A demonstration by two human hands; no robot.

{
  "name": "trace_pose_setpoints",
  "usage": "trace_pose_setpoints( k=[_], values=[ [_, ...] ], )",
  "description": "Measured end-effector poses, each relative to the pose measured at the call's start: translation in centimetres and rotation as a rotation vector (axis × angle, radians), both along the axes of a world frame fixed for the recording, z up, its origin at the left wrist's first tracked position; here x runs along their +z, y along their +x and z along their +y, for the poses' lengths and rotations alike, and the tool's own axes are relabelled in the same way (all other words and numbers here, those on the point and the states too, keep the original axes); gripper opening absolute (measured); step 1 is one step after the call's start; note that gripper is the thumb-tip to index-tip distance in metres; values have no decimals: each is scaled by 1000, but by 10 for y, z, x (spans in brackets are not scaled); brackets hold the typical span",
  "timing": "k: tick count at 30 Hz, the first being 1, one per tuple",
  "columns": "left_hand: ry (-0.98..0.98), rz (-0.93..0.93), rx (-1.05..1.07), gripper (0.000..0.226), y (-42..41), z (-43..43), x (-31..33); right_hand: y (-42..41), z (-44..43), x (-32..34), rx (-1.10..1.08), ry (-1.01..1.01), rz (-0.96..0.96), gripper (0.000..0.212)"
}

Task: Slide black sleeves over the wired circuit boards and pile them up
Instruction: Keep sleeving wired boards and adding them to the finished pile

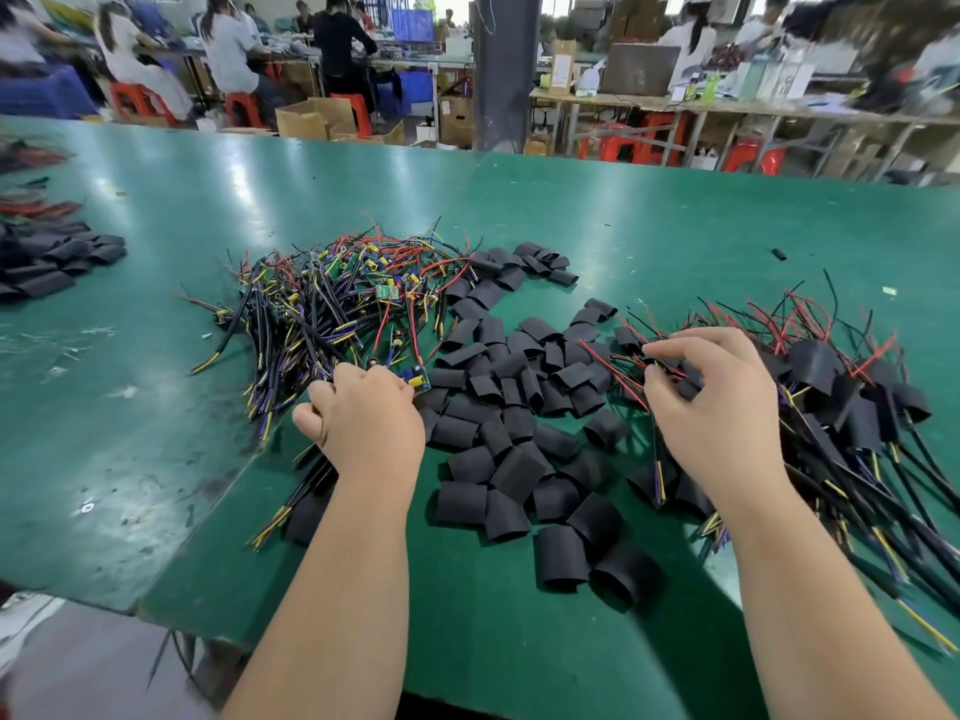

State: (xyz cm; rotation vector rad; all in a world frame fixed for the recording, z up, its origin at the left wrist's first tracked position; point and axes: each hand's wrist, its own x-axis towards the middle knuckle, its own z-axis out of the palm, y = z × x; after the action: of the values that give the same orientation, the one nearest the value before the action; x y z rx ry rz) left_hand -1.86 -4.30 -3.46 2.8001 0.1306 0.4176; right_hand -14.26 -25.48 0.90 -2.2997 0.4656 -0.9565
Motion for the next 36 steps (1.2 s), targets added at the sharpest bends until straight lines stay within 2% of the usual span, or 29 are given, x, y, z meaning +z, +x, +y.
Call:
trace_pose_setpoints(
  k=[4, 10, 13, 16, 18, 21, 22, 24, 26, 28, 32, 36],
  values=[
    [-40, -25, -25, 27, 1, -1, -1, 2, 4, -2, 22, -18, -21, 16],
    [-42, -51, -48, 21, 5, -4, 1, 3, 8, -3, 62, -16, -2, 16],
    [-191, -210, -130, 19, 2, -3, 3, 3, 12, -4, 111, 25, -7, 18],
    [-389, -404, -375, 16, -6, -4, 11, 5, 16, -5, 161, 188, -15, 20],
    [-522, -354, -593, 11, -15, -7, 18, 9, 21, -6, 266, 432, 21, 19],
    [-435, -202, -815, 12, -26, -16, 20, 16, 32, -10, 495, 872, 94, 18],
    [-401, -184, -851, 13, -28, -18, 19, 18, 34, -12, 536, 919, 105, 18],
    [-404, -170, -883, 15, -29, -21, 18, 19, 35, -16, 566, 887, 110, 20],
    [-461, -141, -880, 23, -28, -20, 16, 20, 36, -18, 580, 884, 81, 17],
    [-558, -86, -865, 30, -26, -19, 15, 20, 36, -17, 581, 969, 27, 15],
    [-711, -48, -833, 14, -26, -21, 18, 22, 39, -14, 571, 1155, -39, 11],
    [-792, -25, -851, 6, -27, -22, 18, 23, 40, -14, 487, 1233, -35, 10]
  ],
)
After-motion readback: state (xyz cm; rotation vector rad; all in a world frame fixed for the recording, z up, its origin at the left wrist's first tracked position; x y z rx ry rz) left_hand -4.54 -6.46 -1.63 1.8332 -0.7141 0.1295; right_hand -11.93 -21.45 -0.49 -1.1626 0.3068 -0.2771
